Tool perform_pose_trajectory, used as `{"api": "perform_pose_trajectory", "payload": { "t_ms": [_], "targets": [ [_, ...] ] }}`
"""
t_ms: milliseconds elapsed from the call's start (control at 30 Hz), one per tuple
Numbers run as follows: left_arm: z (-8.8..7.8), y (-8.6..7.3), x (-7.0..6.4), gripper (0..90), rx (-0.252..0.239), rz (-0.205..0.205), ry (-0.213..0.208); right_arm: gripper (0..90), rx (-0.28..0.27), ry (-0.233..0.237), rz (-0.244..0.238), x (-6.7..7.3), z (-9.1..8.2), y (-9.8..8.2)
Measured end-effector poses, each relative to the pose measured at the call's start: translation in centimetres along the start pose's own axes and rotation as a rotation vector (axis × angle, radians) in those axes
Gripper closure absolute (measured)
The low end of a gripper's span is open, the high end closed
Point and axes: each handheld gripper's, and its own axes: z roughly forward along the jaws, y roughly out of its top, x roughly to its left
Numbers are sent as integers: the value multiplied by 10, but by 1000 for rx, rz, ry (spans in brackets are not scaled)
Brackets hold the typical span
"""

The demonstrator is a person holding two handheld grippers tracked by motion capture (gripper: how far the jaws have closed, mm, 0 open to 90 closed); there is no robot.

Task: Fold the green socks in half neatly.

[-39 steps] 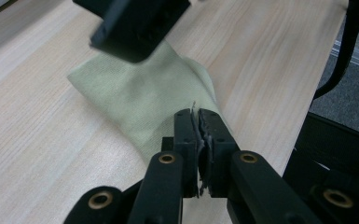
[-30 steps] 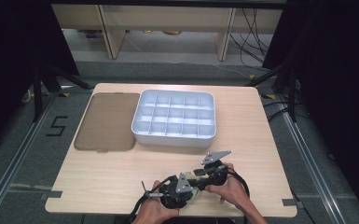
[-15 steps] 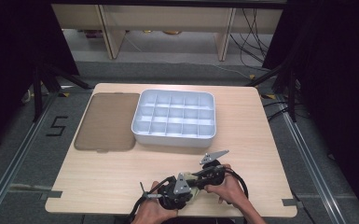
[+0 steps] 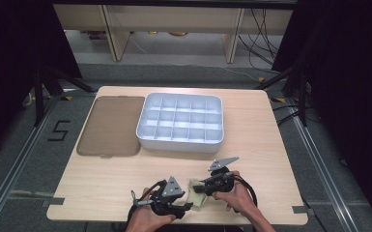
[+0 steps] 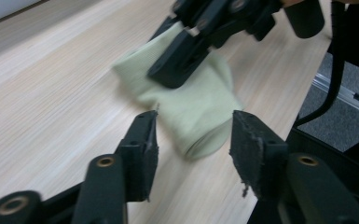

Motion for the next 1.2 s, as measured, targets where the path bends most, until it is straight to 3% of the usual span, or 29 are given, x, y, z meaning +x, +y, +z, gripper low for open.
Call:
{"api": "perform_pose_trajectory", "payload": {
  "t_ms": [67, 233, 267, 300, 333, 367, 400, 500, 533, 567, 633, 667, 733, 833, 867, 900, 933, 1000, 1033, 1167, 1200],
  "targets": [
    [-5, -4, 4, 460, -1, -25, 6, 734, -7, -5, -8, 0, 0, 0],
    [-13, -15, 14, 391, 6, -43, 36, 737, -6, -6, -7, 2, -1, 0],
    [-14, -17, 15, 378, 6, -67, 41, 738, -7, -6, -9, 2, -1, 0],
    [-16, -19, 19, 367, 19, -43, 53, 739, -8, -4, -11, 2, -1, 0],
    [-17, -21, 19, 354, 15, -72, 53, 739, -9, -7, -12, 2, -1, 0],
    [-19, -23, 22, 345, 17, -56, 59, 740, -9, -7, -11, 3, -1, 0],
    [-19, -25, 23, 340, 9, -85, 69, 740, -12, -14, -24, 3, -1, 0],
    [-23, -30, 30, 324, 15, -94, 100, 741, -14, -13, -32, 4, -2, 0],
    [-23, -31, 31, 317, 8, -117, 101, 741, -21, -12, -42, 4, -2, 1],
    [-24, -32, 32, 312, 16, -104, 100, 742, -23, -11, -46, 5, -3, 1],
    [-24, -34, 35, 298, 11, -120, 123, 742, -27, -13, -51, 6, -4, 1],
    [-26, -34, 37, 273, 26, -100, 132, 742, -36, -15, -61, 7, -5, 1],
    [-24, -35, 38, 254, 17, -120, 158, 742, -42, -20, -66, 10, -7, 2],
    [-26, -36, 42, 253, 23, -101, 165, 742, -51, -29, -101, 14, -11, 4],
    [-26, -37, 43, 251, 6, -113, 176, 742, -55, -24, -89, 16, -12, 4],
    [-26, -37, 43, 239, 6, -123, 186, 742, -76, -36, -122, 15, -13, 4],
    [-27, -37, 46, 226, 21, -114, 185, 743, -68, -25, -91, 17, -15, 4],
    [-27, -38, 48, 210, 18, -132, 185, 743, -96, -35, -120, 16, -18, 6],
    [-27, -38, 48, 210, 9, -145, 188, 742, -95, -44, -110, 16, -22, 6],
    [-29, -39, 51, 209, 36, -122, 211, 742, -120, -74, -124, 14, -30, 8],
    [-29, -40, 51, 209, 42, -140, 214, 742, -121, -72, -113, 14, -31, 8]
  ]
}}
